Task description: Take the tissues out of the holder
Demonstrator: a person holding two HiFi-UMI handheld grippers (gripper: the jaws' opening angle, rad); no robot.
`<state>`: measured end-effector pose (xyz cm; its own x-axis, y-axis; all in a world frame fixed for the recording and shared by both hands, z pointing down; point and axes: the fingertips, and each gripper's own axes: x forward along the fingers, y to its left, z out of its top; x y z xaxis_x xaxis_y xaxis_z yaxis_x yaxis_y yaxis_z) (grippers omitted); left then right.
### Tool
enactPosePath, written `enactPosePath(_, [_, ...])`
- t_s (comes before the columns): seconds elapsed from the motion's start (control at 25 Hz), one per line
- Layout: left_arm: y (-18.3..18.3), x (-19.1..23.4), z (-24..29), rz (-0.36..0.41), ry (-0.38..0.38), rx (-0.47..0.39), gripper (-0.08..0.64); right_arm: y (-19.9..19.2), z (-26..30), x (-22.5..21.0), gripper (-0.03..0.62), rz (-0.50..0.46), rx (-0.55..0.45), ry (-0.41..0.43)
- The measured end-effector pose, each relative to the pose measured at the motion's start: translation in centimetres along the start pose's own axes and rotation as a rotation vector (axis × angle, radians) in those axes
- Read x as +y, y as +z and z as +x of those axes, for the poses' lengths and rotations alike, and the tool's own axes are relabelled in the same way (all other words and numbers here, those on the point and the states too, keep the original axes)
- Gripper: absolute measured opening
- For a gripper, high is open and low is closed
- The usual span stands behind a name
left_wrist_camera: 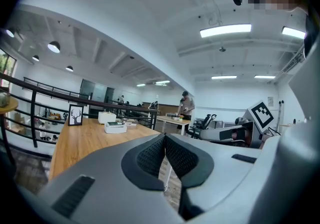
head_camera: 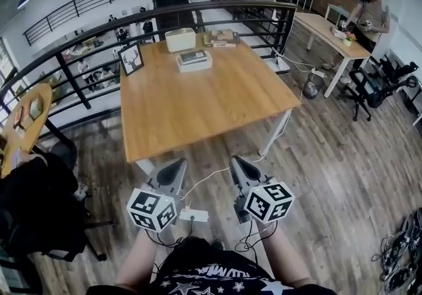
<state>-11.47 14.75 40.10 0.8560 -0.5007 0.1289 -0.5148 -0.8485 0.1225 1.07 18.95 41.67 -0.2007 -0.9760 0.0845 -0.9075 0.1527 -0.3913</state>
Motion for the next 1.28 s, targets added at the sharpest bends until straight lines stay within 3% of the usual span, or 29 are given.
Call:
enactPosePath(0.56, [0.3, -0.1, 4.1, 0.018, 0.013, 0.012, 0.013, 0.4, 0.4, -4.9, 0.018, -0.013, 0.025, -0.043])
enactPosePath(0.72, [0.7, 1.0, 6.4, 0.016, 0.023, 0.005, 0.012, 1.5, 1.5, -6.4, 0.018, -0.023, 0.004, -0.015])
enactPosePath(1.28, [1.3, 8.2, 18.9, -0.007, 0.045, 0.026, 0.012, 5.0, 12.7, -16.0, 0.018, -0.03, 0.046, -0.012])
